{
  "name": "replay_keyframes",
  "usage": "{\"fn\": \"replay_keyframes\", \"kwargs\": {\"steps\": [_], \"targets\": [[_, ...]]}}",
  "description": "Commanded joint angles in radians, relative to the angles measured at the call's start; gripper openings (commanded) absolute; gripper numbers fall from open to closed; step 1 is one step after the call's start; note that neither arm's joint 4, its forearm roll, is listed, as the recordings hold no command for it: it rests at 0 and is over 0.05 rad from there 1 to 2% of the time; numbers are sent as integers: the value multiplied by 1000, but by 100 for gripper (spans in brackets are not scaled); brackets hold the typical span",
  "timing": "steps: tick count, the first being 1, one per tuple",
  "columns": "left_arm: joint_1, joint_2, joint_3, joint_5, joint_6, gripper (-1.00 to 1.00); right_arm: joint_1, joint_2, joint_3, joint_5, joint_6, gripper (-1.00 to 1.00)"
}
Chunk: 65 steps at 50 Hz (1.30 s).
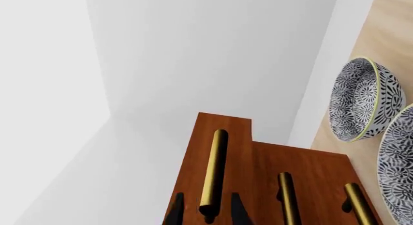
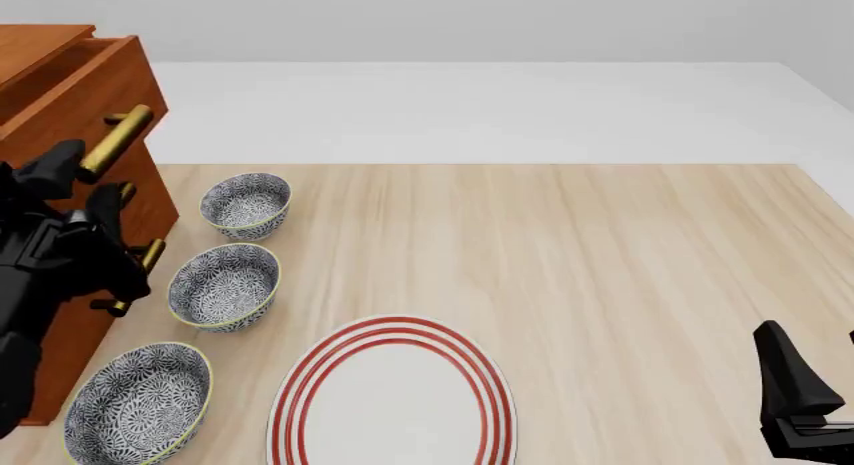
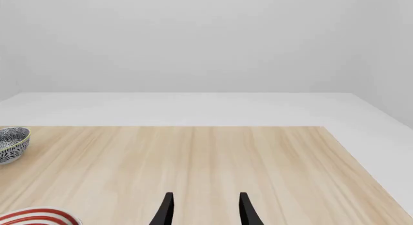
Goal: Open the top drawer of the cabinet.
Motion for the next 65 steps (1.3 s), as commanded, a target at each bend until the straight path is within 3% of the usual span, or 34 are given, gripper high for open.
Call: {"fn": "replay_keyframes", "kwargs": {"steps": [1, 13, 30, 41, 50, 52, 54, 57, 65], "targets": [[-4, -40, -5, -8, 8, 100, 0, 0, 0, 0, 0, 100], [0, -113, 17, 41, 7, 100, 0, 0, 0, 0, 0, 100], [-16, -289, 116, 145, -1, 100, 0, 0, 0, 0, 0, 100], [-44, -450, 128, 291, -22, 100, 0, 0, 0, 0, 0, 100], [-52, -559, 70, 405, -69, 100, 0, 0, 0, 0, 0, 100], [-56, -567, 53, 372, -70, 100, 0, 0, 0, 0, 0, 100], [-51, -618, -43, 435, -153, 100, 0, 0, 0, 0, 0, 100], [-75, -665, -108, 508, -208, 100, 0, 0, 0, 0, 0, 100], [-96, -656, -112, 522, -216, 100, 0, 0, 0, 0, 0, 100]]}}
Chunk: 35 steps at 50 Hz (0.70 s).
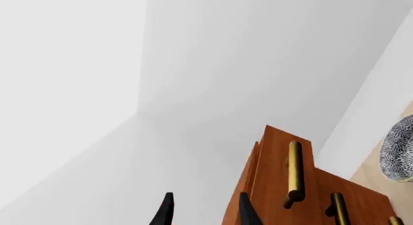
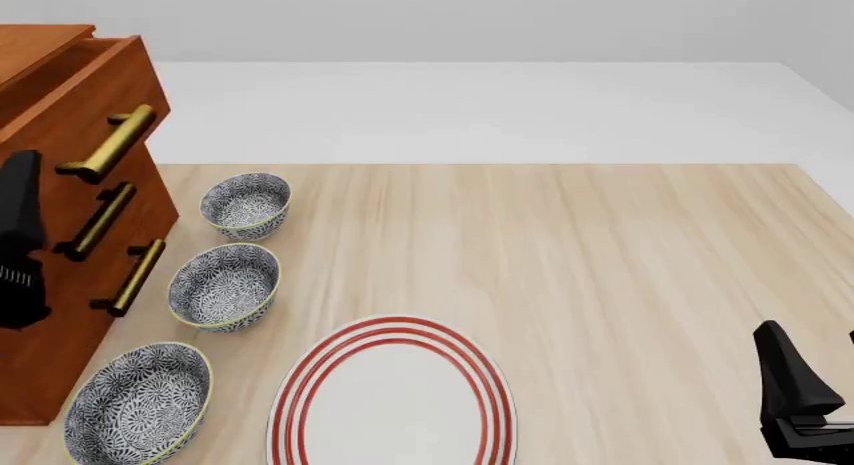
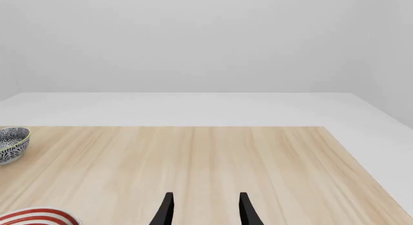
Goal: Open the top drawer of the cabinet.
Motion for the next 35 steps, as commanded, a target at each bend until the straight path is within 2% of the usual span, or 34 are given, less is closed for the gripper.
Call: {"fn": "replay_keyframes", "kwargs": {"steps": [1, 4, 6, 8, 9, 11, 13, 15, 17, 18, 20, 22, 23, 25, 26, 28, 34, 35], "targets": [[-21, -54, -91, 100, -91, 100, 0, 0, 0, 0, 0, 100], [-30, -57, -108, 130, -106, 100, 0, 0, 0, 0, 0, 100], [-26, -55, -145, 174, -152, 100, 0, 0, 0, 0, 0, 100], [-26, -47, -141, 160, -142, 100, 0, 0, 0, 0, 0, 100], [-20, -49, -179, 200, -195, 100, 0, 0, 0, 0, 0, 100], [-21, -41, -184, 203, -194, 100, 0, 0, 0, 0, 0, 100], [-25, -40, -218, 252, -236, 100, 0, 0, 0, 0, 0, 100], [-25, -37, -217, 243, -233, 100, 0, 0, 0, 0, 0, 100], [-22, -34, -263, 290, -288, 100, 0, 0, 0, 0, 0, 100], [-26, -34, -250, 275, -266, 100, 0, 0, 0, 0, 0, 100], [-30, -35, -281, 314, -310, 100, 0, 0, 0, 0, 0, 100], [-36, -36, -269, 305, -290, 100, 0, 0, 0, 0, 0, 100], [-33, -37, -290, 321, -316, 100, 0, 0, 0, 0, 0, 100], [-39, -36, -297, 331, -318, 100, 0, 0, 0, 0, 0, 100], [-32, -30, -323, 353, -348, 100, 0, 0, 0, 0, 0, 100], [-31, -24, -330, 360, -347, 100, 0, 0, 0, 0, 0, 100], [-21, -9, -432, 461, -466, 100, 0, 0, 0, 0, 0, 100], [-21, -9, -432, 461, -466, 100, 0, 0, 0, 0, 0, 100]]}}
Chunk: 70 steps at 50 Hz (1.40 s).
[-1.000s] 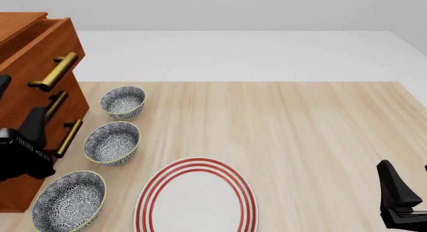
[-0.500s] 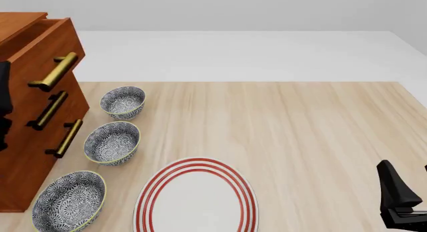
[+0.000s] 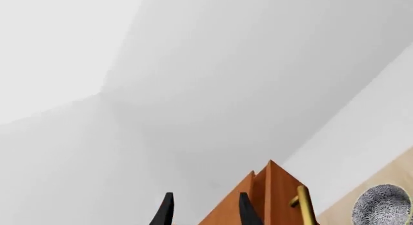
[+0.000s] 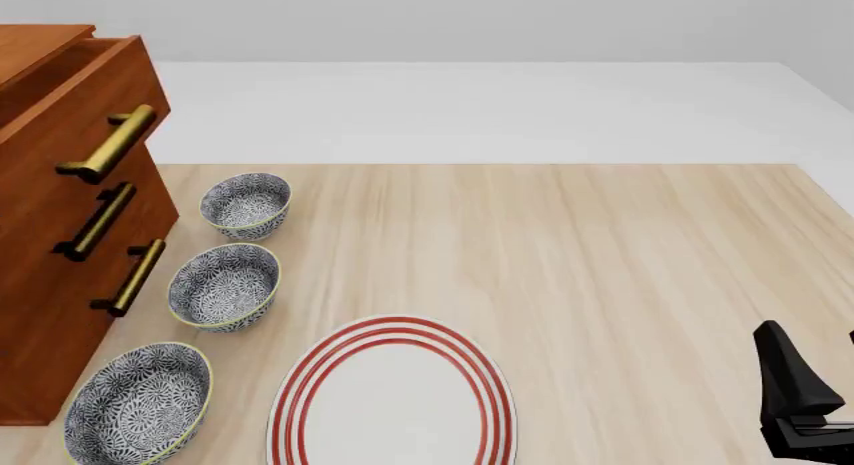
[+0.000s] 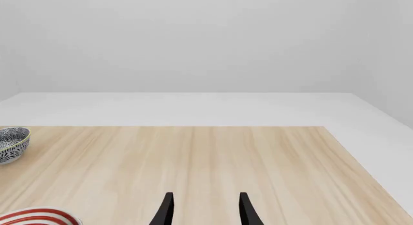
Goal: Open the top drawer of the cabinet.
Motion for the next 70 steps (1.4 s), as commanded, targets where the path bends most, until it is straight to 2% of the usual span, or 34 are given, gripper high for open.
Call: {"fn": "replay_keyframes", "kwargs": {"steps": [1, 3, 4, 6, 8, 9, 14, 16, 17, 18, 22, 23, 25, 26, 28, 29, 31, 34, 37, 42, 48, 50, 51, 53, 54, 63, 65, 66, 68, 70], "targets": [[5, 17, -136, 138, -154, 100, 0, 0, 0, 0, 0, 100], [1, 19, -156, 162, -182, 100, 0, 0, 0, 0, 0, 100], [11, 29, -189, 189, -229, 100, 0, 0, 0, 0, 0, 100], [7, 26, -194, 202, -227, 100, 0, 0, 0, 0, -1, 100], [14, 40, -232, 240, -282, 100, 0, 0, 0, 0, 0, 100], [13, 36, -225, 236, -272, 100, 0, 0, 0, 0, 0, 100], [30, 54, -280, 302, -376, 100, 0, 0, 0, 0, 0, 100], [29, 44, -272, 308, -378, 100, 0, 0, 0, 0, 0, 100], [30, 46, -296, 345, -431, 100, 0, 0, 0, 0, 0, 100], [30, 46, -296, 346, -431, 100, 0, 0, 0, 0, 0, 100], [36, 27, -308, 403, -510, 100, 0, 0, 0, 0, 0, 100], [33, 13, -292, 401, -494, 100, 0, 0, 0, 0, 0, 100], [28, 5, -295, 427, -532, 100, 0, 0, 0, 0, 0, 100], [23, -9, -282, 427, -524, 100, 0, 0, 0, 0, 0, 100], [21, -16, -280, 451, -579, 100, 0, 0, 0, 0, 0, 100], [20, -15, -275, 457, -575, 100, 0, 0, 0, 0, 0, 100], [13, -37, -256, 473, -612, 100, 0, 0, 0, 0, 0, 100], [33, -34, -275, 490, -675, 100, 0, 0, 0, 0, 0, 100], [26, -26, -284, 507, -680, 100, 0, 0, 0, 0, 0, 100], [67, 16, -331, 531, -762, 100, 0, 0, 0, 0, 0, 100], [66, 64, -378, 562, -776, 100, 0, 0, 0, 0, 0, 100], [76, 85, -395, 571, -804, 100, 0, 0, 0, 0, 0, 100], [77, 106, -415, 589, -844, 100, 0, 0, 0, 0, 0, 100], [82, 121, -428, 591, -840, 100, 0, 0, 0, 0, 0, 100], [86, 140, -437, 605, -862, 100, 0, 0, 0, 0, 0, 100], [96, 171, -437, 608, -893, 100, 0, 0, 0, 0, 0, 100], [110, 204, -448, 628, -946, 100, 0, 0, 0, 0, 0, 100], [105, 193, -445, 617, -924, 100, 0, 0, 0, 0, 0, 100], [111, 216, -450, 629, -952, 100, 0, 0, 0, 0, 0, 100], [113, 215, -451, 625, -946, 100, 0, 0, 0, 0, 0, 100]]}}
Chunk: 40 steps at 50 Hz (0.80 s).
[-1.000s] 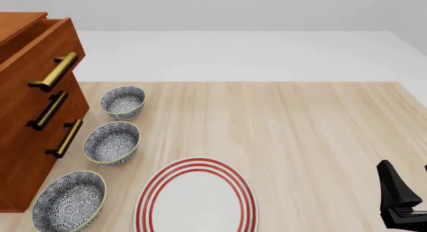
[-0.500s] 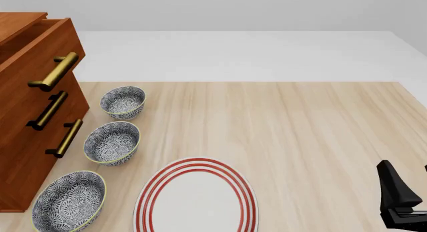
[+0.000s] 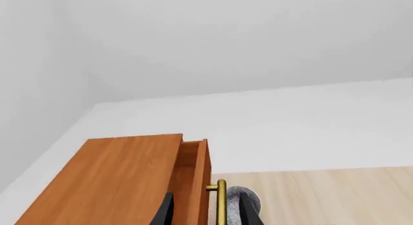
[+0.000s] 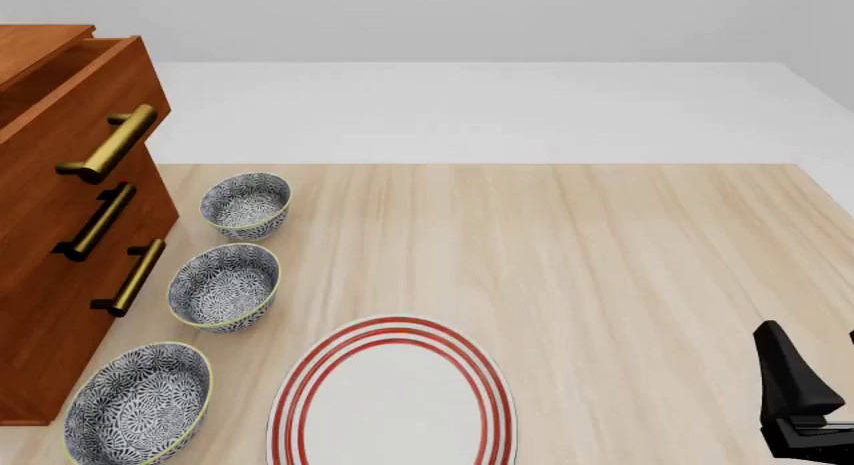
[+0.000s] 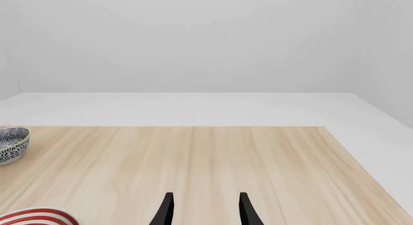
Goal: Open the top drawer of the cabinet.
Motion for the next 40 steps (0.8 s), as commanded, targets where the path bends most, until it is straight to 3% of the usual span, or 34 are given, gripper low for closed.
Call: {"fn": "replay_keyframes", "kwargs": {"steps": [1, 17, 40], "targets": [[20, 62, -30, 27, -71, 100, 0, 0, 0, 0, 0, 100], [16, 132, -75, 61, -103, 100, 0, 0, 0, 0, 0, 100], [11, 149, -52, 62, -112, 100, 0, 0, 0, 0, 0, 100]]}}
